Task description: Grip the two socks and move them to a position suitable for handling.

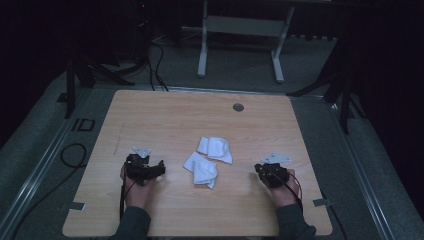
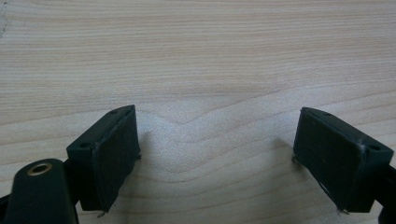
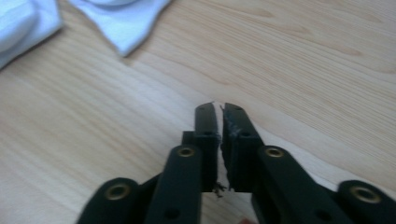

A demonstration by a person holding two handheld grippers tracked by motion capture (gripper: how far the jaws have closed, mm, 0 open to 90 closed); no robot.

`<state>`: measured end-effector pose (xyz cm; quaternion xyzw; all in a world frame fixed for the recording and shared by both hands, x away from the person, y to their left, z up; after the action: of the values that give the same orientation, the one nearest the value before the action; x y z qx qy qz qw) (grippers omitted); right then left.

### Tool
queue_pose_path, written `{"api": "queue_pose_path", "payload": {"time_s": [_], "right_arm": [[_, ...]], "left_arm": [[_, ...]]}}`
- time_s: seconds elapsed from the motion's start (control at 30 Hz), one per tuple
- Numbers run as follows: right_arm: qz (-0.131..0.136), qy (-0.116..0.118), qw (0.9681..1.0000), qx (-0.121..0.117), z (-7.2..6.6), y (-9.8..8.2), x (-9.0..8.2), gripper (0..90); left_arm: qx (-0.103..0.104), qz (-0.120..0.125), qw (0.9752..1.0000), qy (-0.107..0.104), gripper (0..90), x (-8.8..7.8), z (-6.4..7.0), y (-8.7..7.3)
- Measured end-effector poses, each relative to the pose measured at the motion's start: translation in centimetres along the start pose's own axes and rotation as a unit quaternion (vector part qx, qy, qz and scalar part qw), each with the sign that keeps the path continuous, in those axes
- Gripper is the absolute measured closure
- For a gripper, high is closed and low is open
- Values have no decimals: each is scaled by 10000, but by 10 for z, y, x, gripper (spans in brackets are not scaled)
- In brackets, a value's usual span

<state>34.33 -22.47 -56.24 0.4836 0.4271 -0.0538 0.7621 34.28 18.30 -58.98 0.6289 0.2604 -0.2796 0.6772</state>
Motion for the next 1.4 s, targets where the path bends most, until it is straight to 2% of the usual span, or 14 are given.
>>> {"api": "queue_pose_path", "payload": {"time_s": [0.27, 0.33, 0.4, 0.47, 0.5, 0.53, 0.57, 0.6, 0.7, 0.9, 1.13, 1.23, 1.37, 1.4], "right_arm": [[-78, 173, 9994, -289, -16, 7, 2, 900], [-59, 242, 9988, -428, -25, 11, 3, 900], [-55, 258, 9986, -463, -27, 12, 4, 900], [-46, 340, 9981, -521, -33, 16, 6, 900], [-34, 422, 9973, -593, -41, 21, 8, 900], [-34, 422, 9973, -593, -41, 21, 8, 900], [-12, 498, 9961, -724, -50, 27, 11, 900], [-12, 498, 9961, -724, -50, 27, 11, 900], [65, 594, 9941, -910, -65, 39, 14, 900], [107, 802, 9915, -1015, -81, 55, 20, 900], [200, 1055, 9873, -1174, -108, 69, 27, 898], [138, 1042, 9868, -1233, -116, 73, 35, 898], [-193, 856, 9880, -1271, -121, 71, 54, 900], [-137, 859, 9884, -1242, -122, 71, 56, 900]], "left_arm": [[1, 0, 10000, -1, 141, 0, 0, 0], [0, -1, 10000, 0, 141, 0, 0, 0], [0, -2, 10000, 0, 141, 0, 0, 0], [-1, -1, 10000, 1, 141, 0, 0, 0], [0, -2, 10000, 0, 141, 0, 0, 0], [0, -2, 10000, 0, 141, 0, 0, 0], [-1, -2, 10000, 0, 141, 0, 0, 0], [-1, -2, 10000, 0, 141, 0, 0, 0], [1, -2, 10000, 0, 142, 0, 0, 0], [8, -3, 10000, -2, 143, 0, 0, 0], [7, 5, 10000, -4, 143, 0, 0, 0], [6, 4, 10000, -4, 143, 0, 0, 0], [3, 5, 10000, 1, 143, 0, 0, 0], [-5, 7, 10000, 9, 143, 0, 0, 0]]}}
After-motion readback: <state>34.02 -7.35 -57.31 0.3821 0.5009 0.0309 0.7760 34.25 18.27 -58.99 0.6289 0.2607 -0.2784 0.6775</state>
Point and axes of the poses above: each handheld gripper's, and its own axes: x roughly forward along the jaws, y roughly out of its top, z roughly to its right, the point moved 3 cm from there along x, roughly forward along the jaws, and after that the axes turned 6 degrees about -x, right-handed, at the moved point
